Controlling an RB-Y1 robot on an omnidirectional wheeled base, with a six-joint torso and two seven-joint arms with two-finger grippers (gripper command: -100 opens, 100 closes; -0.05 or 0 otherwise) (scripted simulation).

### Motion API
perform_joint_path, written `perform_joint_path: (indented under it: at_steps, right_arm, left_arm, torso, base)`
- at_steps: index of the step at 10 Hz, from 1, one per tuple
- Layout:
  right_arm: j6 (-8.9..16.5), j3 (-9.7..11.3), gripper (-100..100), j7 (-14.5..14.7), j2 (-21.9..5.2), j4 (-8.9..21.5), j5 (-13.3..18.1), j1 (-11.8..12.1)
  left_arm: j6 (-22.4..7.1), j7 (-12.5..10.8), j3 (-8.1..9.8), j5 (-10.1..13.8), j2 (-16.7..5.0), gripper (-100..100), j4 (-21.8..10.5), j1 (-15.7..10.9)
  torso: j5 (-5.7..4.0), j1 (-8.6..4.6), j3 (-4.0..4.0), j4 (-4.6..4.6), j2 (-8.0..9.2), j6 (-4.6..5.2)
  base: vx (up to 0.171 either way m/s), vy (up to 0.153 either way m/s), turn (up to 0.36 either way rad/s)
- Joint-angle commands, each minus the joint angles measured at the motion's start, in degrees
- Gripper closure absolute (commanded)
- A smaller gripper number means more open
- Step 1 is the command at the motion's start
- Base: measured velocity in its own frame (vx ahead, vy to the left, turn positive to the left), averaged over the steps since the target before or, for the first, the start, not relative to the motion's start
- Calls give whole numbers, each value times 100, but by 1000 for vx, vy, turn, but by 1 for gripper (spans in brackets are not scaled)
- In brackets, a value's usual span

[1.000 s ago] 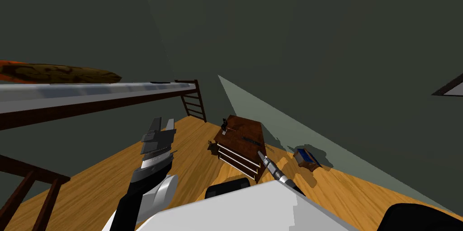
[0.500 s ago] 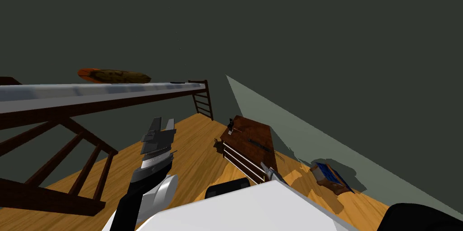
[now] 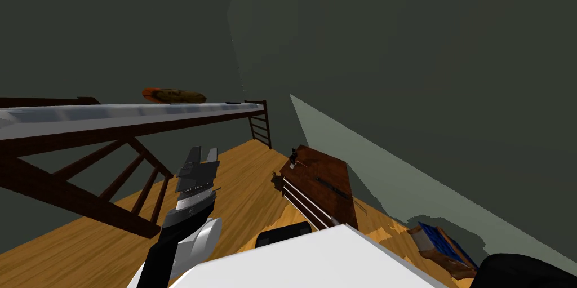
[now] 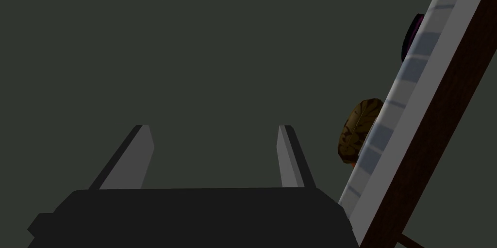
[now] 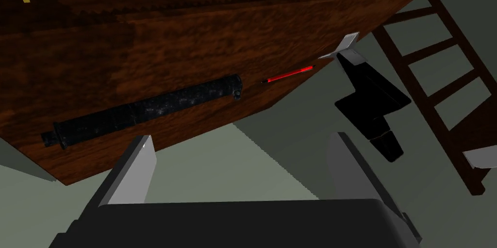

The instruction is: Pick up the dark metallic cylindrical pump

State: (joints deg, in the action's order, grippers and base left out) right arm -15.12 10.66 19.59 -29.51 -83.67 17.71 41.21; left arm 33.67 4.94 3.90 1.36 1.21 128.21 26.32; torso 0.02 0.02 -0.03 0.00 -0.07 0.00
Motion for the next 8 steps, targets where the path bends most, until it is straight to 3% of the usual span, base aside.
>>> perform_joint_path:
  at_steps: [1,2,3,5,8]
  right_arm:
    - [15,32,-100,85,6,286,86,-43]
    - [15,32,-100,85,6,353,86,-43]
    - [122,102,-100,202,-71,610,245,-51]
    - [122,102,-100,202,-71,687,245,-51]
    - [345,225,-100,431,-226,1260,557,-71]
  left_arm:
    - [0,0,0,0,0,0,0,0]
    - [0,0,1,0,0,0,0,1]
    - [0,0,1,0,0,0,0,1]
    - [0,0,1,0,0,0,0,1]
    - [0,0,1,0,0,0,0,1]
  torso:
    - [0,0,0,0,0,0]
    - [0,-2,-1,-1,0,6]
    - [-1,-4,2,0,5,8]
    - [0,-1,-1,-1,0,6]
    - [0,-1,-1,-1,0,6]
  base:
    - [30,10,199]
    - [13,1,1]
    - [30,15,283]
    - [23,7,96]
    - [34,14,287]
